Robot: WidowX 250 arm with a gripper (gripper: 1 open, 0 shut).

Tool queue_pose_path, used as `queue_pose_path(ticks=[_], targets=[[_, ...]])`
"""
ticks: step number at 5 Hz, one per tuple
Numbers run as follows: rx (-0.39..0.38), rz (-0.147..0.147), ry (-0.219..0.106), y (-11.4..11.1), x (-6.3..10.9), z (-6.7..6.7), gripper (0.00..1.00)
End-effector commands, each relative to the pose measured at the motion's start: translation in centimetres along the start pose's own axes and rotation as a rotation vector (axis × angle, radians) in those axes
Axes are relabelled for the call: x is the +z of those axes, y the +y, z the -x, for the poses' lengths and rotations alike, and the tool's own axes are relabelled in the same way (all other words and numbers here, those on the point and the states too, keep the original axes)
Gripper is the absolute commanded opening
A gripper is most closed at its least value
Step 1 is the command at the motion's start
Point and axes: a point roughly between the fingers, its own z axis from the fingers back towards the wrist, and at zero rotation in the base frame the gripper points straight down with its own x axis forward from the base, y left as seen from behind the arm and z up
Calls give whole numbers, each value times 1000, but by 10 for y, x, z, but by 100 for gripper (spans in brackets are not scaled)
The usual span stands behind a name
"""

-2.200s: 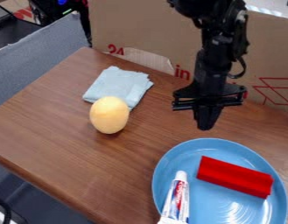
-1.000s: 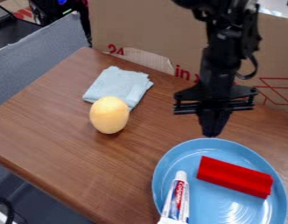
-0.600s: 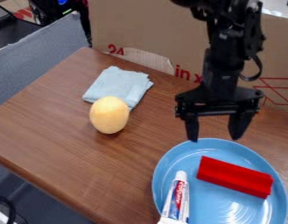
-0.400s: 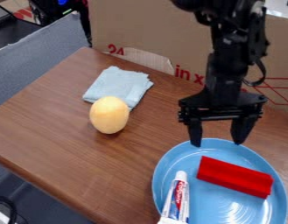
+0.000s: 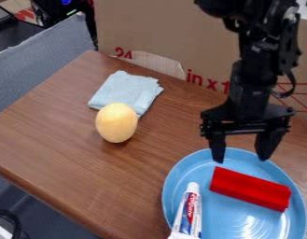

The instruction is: Move the toothpaste from the blue plate to the cloth

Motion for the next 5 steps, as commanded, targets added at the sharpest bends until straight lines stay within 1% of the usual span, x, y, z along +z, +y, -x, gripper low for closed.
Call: queue_pose_path(ticks=[1, 2, 3, 4, 5], targets=[[17, 2, 0, -2, -2, 1, 100], [15, 0, 8, -7, -16, 2, 100], [31, 22, 28, -10, -24, 6, 100], [33, 13, 21, -10, -20, 4, 0], [35, 10, 21, -12, -22, 3, 0]])
